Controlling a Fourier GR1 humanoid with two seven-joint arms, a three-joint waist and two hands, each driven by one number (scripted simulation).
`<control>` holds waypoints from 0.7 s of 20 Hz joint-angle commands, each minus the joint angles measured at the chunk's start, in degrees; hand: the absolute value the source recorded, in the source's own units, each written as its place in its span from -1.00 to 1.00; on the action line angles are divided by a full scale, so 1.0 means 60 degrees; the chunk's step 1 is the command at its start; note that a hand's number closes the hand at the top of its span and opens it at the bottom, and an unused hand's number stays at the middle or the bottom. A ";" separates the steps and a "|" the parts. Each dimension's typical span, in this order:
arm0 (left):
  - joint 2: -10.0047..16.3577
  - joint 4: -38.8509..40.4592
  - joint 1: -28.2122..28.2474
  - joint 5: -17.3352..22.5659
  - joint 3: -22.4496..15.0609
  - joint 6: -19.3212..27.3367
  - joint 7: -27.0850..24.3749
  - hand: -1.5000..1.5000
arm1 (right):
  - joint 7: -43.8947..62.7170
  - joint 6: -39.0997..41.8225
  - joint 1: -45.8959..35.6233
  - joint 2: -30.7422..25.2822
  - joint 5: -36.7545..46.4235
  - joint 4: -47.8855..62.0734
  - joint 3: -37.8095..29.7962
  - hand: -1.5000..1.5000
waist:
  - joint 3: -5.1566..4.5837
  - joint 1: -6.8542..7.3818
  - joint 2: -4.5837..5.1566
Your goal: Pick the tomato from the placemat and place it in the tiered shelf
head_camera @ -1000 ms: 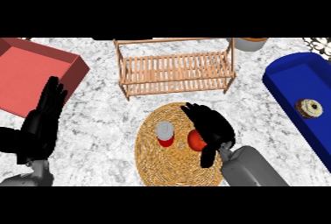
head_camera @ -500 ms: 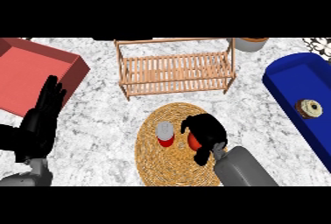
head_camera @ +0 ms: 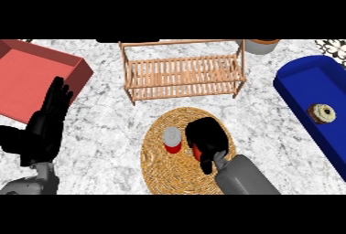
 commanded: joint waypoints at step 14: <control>0.0024 0.0422 -0.0318 0.0009 0.0066 -0.0190 -0.0027 0.00 | 0.8861 -0.3690 -0.1409 0.0602 -0.2147 -0.4115 0.3720 1.00 | 0.0034 0.0171 0.0002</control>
